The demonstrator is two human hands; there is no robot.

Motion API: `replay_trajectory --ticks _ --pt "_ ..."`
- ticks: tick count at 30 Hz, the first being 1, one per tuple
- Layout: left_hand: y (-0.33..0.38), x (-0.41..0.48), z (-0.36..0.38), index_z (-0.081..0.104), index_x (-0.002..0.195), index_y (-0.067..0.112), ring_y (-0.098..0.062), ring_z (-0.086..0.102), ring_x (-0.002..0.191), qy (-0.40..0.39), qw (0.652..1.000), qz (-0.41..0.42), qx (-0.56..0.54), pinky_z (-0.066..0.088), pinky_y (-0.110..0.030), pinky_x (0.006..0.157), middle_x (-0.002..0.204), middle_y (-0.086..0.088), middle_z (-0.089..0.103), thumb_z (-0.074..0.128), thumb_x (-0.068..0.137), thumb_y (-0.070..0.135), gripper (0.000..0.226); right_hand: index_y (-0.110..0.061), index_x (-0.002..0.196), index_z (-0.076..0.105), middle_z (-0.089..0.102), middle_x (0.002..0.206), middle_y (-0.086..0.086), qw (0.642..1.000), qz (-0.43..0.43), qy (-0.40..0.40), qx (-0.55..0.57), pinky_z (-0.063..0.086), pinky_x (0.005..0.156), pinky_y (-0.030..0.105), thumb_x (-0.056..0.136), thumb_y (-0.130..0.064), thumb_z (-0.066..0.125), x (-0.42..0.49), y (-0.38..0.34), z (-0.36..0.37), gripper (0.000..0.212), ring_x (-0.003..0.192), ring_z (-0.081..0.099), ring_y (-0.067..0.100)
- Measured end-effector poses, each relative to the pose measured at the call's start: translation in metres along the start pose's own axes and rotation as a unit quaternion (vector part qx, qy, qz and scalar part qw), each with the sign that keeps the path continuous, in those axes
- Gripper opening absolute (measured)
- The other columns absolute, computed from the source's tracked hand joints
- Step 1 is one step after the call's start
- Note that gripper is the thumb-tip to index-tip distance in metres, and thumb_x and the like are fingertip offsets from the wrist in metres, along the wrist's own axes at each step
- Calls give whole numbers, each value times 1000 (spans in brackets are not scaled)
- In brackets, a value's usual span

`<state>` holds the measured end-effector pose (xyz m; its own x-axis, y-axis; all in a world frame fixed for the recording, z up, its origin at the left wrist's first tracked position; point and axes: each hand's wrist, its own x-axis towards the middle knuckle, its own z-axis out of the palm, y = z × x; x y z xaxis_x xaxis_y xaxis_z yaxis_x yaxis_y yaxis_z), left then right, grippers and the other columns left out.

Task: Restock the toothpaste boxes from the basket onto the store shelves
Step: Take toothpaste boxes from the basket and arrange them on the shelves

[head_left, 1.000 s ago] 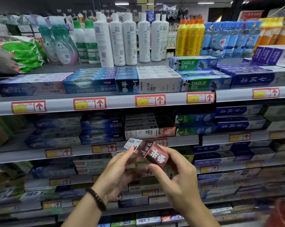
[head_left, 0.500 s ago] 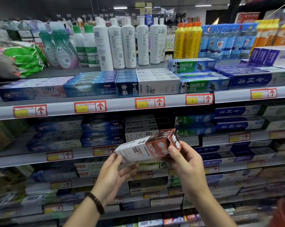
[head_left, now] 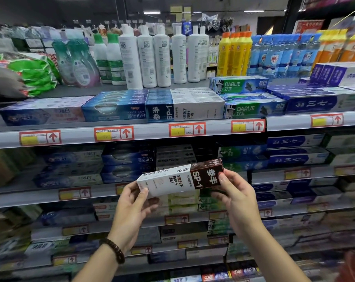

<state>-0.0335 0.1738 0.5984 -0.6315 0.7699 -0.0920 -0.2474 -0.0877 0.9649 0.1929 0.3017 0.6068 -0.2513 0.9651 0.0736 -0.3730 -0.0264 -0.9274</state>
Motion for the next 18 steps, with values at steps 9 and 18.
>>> replay_trajectory --ticks 9,18 --pt "-3 13 0 66 116 21 -21 77 93 38 991 78 98 63 -44 83 113 0 78 68 100 19 17 -28 125 75 79 113 -2 988 -75 45 -124 64 85 34 102 -20 70 20 4 -5 25 108 74 14" --pt "7 47 18 68 104 32 -21 72 89 87 961 174 197 64 -43 79 106 6 71 73 98 27 9 -35 131 73 75 106 -9 937 -112 63 -324 62 86 42 101 -37 71 63 5 -17 31 95 70 11"
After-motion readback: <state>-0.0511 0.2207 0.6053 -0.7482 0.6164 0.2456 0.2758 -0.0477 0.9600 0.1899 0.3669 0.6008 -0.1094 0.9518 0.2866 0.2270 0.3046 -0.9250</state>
